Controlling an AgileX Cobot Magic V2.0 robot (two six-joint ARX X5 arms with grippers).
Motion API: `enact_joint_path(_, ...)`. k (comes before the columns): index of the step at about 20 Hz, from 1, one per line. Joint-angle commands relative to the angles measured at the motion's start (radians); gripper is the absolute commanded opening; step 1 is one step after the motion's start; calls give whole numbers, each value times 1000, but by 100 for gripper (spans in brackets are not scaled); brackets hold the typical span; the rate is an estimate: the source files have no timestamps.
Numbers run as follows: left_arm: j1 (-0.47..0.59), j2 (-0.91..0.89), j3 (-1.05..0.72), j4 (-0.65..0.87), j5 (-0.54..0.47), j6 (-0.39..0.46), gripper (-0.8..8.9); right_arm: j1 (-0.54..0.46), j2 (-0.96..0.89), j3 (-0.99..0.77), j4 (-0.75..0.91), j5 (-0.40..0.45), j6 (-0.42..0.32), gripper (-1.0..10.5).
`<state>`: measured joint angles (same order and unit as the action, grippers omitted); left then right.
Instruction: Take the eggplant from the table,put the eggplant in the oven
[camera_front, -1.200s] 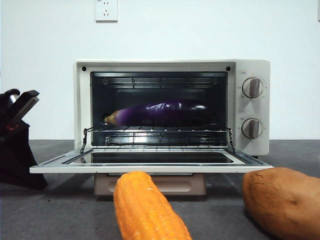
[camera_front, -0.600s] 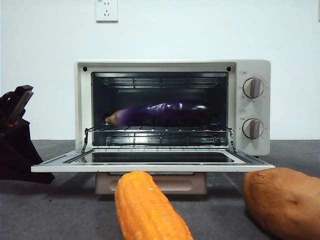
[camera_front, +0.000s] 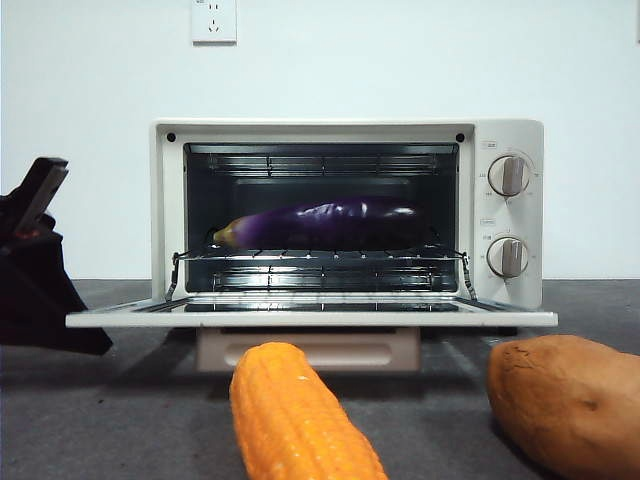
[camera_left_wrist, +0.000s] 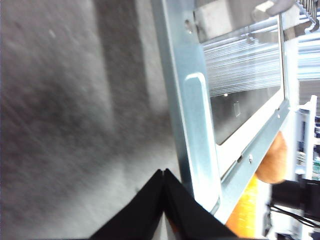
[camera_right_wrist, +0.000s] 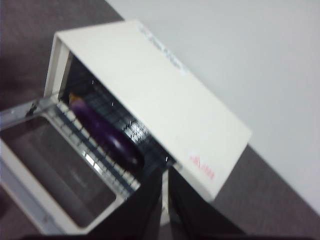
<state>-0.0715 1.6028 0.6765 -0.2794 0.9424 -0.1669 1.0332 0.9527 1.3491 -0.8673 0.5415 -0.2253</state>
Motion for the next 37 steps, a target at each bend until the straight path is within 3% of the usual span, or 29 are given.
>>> enact_joint_path(1,-12,11,69,-30,53,18,6,13,-6,13,-49,-3,82,6)
enact_joint_path(8,-12,11,203,-114,53,21,6,13,-20,12,-182,-12,171,6)
enact_joint_path(13,-4,11,347,-147,50,20,6,13,-20,10,-227,-102,212,6)
enact_joint_path(18,3,11,509,-206,19,17,6,12,-19,-10,-234,-134,217,6)
enact_joint_path(24,-1,-32,607,-360,-196,80,6,10,-20,-118,-189,-134,206,6)
enact_joint_path(29,-39,-141,602,-470,-349,166,6,-20,-19,-279,-80,-129,117,6)
enact_joint_path(32,-69,-229,571,-468,-443,175,6,-88,-12,-382,-5,-130,69,6)
enact_joint_path(37,-106,-395,438,-366,-571,137,6,-299,-21,-517,127,-193,103,6)
